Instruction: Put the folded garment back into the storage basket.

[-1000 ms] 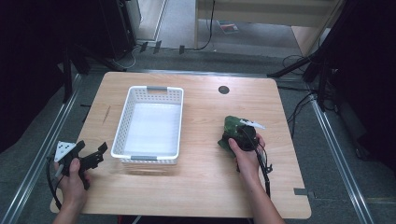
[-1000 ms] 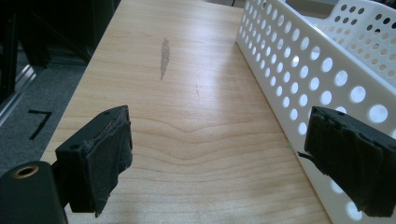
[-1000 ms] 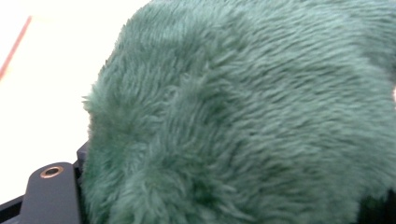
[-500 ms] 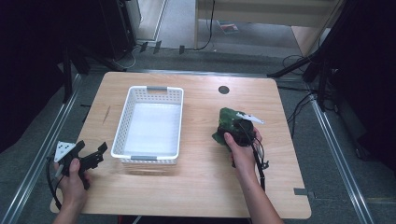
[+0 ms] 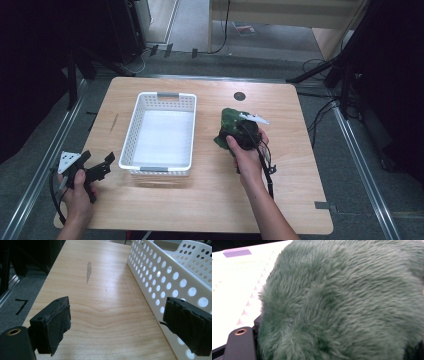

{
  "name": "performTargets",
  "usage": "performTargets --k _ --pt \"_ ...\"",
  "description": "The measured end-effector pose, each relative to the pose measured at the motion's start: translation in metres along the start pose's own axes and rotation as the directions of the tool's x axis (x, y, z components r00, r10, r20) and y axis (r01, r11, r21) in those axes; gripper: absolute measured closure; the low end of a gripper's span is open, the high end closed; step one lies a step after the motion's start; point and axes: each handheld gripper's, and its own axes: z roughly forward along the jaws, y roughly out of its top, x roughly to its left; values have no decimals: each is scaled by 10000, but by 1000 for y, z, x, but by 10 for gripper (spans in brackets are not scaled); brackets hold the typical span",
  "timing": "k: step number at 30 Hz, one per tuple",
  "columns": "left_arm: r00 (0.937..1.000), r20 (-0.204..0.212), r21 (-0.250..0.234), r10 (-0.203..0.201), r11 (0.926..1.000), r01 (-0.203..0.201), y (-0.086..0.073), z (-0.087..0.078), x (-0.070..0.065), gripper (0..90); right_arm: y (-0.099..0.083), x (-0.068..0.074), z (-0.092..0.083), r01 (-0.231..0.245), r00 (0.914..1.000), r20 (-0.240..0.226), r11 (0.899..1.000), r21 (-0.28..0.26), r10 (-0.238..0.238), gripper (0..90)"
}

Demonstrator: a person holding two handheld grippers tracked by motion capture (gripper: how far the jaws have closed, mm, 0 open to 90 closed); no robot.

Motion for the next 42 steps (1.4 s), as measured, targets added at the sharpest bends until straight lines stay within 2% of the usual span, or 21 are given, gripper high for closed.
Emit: performTargets --k 1,4,5,17,32,35,39,42 --pt "10000 -9 -6 -10 10000 10 0 0 0 87 3 6 1 54 10000 -61 10000 9 -54 192" --pt "10000 -4 -34 -37 10000 37 0 0 0 86 4 11 1 75 9999 -97 10000 0 -75 192" --pt "10000 -11 -49 -60 10000 60 0 0 1 87 6 16 2 136 9998 -163 9999 0 -136 192" --pt "9999 -59 -95 -133 9999 132 0 0 1 86 14 46 6 239 9986 -472 9997 6 -238 191" --pt "9999 -54 -100 -125 9999 125 0 0 1 87 21 74 11 385 9969 -686 9992 124 -376 190" --pt "9999 -50 -91 -108 9999 108 -1 0 1 87 22 84 13 373 9959 -831 9991 188 -356 190" --pt "9999 -39 -82 -110 9999 110 -1 0 1 87 23 93 14 553 9942 -933 9983 160 -535 190" --pt "9999 -34 -85 -104 9999 104 -1 0 1 87 24 104 16 684 9924 -1037 9975 181 -662 190"
